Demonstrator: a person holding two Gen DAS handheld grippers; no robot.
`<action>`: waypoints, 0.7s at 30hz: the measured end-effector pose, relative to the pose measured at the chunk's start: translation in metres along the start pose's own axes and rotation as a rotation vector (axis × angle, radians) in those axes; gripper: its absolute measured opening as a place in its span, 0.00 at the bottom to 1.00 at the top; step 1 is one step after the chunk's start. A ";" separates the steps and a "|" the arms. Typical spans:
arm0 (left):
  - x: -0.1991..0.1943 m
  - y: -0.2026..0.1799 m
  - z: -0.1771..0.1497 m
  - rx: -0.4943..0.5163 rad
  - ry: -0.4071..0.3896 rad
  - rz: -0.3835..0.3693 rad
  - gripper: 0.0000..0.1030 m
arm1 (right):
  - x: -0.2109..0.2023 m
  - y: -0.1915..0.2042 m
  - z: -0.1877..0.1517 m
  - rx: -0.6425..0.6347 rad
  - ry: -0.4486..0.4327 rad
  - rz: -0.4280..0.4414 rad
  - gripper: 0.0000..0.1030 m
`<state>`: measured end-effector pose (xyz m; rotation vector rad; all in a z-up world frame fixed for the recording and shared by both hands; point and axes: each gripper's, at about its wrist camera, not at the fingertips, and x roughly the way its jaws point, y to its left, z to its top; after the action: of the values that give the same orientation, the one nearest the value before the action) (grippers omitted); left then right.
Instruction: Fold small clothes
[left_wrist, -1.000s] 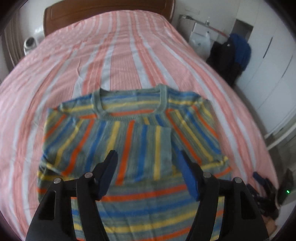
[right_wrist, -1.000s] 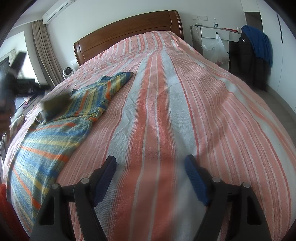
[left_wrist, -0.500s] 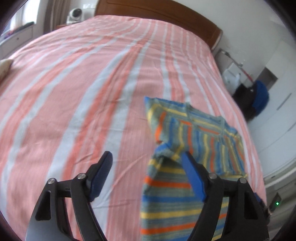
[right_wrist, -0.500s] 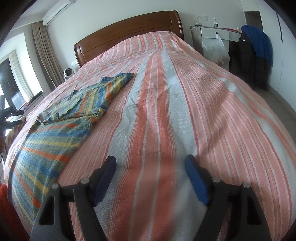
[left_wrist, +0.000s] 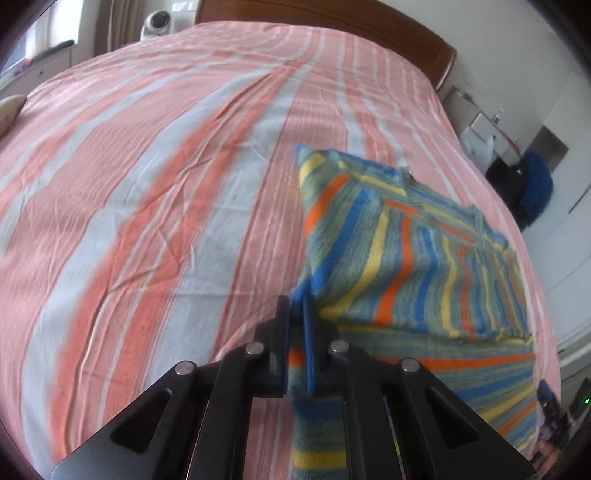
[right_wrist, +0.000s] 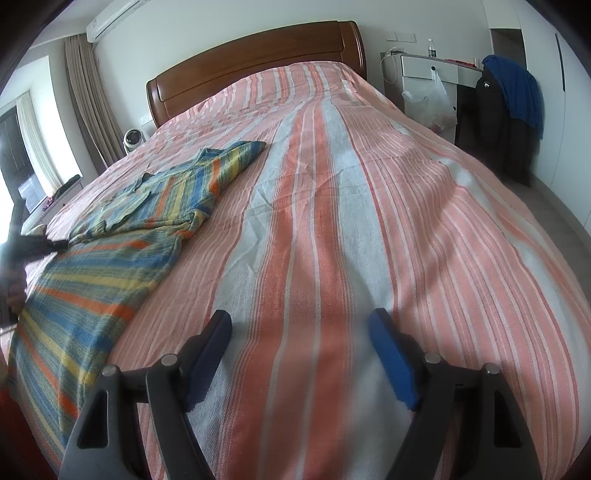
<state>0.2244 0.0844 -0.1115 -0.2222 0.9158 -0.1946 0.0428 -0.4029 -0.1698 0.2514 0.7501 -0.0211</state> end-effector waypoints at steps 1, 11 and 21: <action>0.000 -0.002 0.000 0.010 0.003 0.005 0.04 | 0.000 0.000 0.000 0.001 -0.001 0.001 0.74; -0.033 0.015 -0.006 -0.041 0.030 0.013 0.65 | 0.000 -0.002 0.000 0.005 -0.004 0.008 0.74; -0.109 0.041 -0.045 0.057 -0.143 0.373 0.96 | 0.000 -0.004 -0.001 0.008 -0.006 0.013 0.74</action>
<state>0.1268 0.1473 -0.0667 -0.0096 0.7930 0.1387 0.0416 -0.4066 -0.1709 0.2640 0.7424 -0.0132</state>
